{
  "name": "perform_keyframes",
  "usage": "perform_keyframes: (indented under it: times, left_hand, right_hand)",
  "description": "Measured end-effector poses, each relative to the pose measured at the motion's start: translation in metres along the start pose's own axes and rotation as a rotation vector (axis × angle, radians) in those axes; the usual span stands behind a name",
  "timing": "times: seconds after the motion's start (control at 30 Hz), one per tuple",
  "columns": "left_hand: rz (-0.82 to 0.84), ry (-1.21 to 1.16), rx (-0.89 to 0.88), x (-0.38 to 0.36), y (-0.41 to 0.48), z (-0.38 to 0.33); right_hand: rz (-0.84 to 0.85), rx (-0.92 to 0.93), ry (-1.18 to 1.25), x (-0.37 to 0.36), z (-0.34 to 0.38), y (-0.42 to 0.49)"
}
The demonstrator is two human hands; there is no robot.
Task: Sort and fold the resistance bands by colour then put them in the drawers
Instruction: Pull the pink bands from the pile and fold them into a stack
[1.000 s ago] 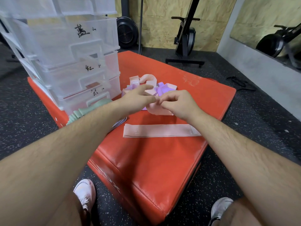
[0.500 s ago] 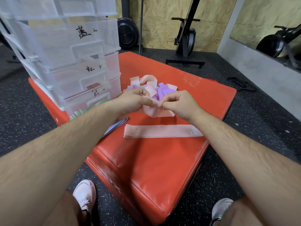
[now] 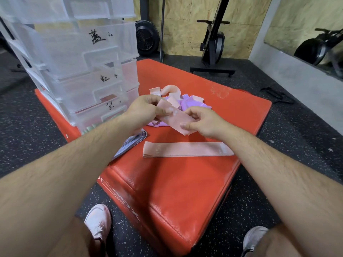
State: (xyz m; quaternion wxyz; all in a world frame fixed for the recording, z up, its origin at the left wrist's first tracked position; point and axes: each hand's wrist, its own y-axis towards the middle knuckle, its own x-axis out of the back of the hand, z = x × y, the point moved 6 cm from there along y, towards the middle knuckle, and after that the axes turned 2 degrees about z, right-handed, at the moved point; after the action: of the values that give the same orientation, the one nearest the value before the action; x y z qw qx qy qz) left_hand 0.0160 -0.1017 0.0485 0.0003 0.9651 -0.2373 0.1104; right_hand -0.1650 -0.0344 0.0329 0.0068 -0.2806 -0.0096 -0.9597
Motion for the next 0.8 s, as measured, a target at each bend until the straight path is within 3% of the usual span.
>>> perform_keyframes:
  times: [0.23,0.53,0.67,0.8]
  left_hand:
    - [-0.051,-0.097,-0.011,0.012,-0.007,-0.008]
    - [-0.085,-0.190,-0.013,0.021,-0.012,-0.012]
    - [-0.091,-0.178,0.019,0.026,-0.013,-0.005]
    - [-0.069,-0.162,0.087,0.019,-0.015,0.006]
  right_hand:
    - [0.072,-0.095,-0.297,0.027,-0.025,-0.003]
    - [-0.033,-0.228,-0.434,0.081,-0.065,-0.023]
    - [-0.049,-0.312,-0.342,0.102,-0.080,-0.040]
    - [-0.045,-0.422,0.023,0.104,-0.094,-0.057]
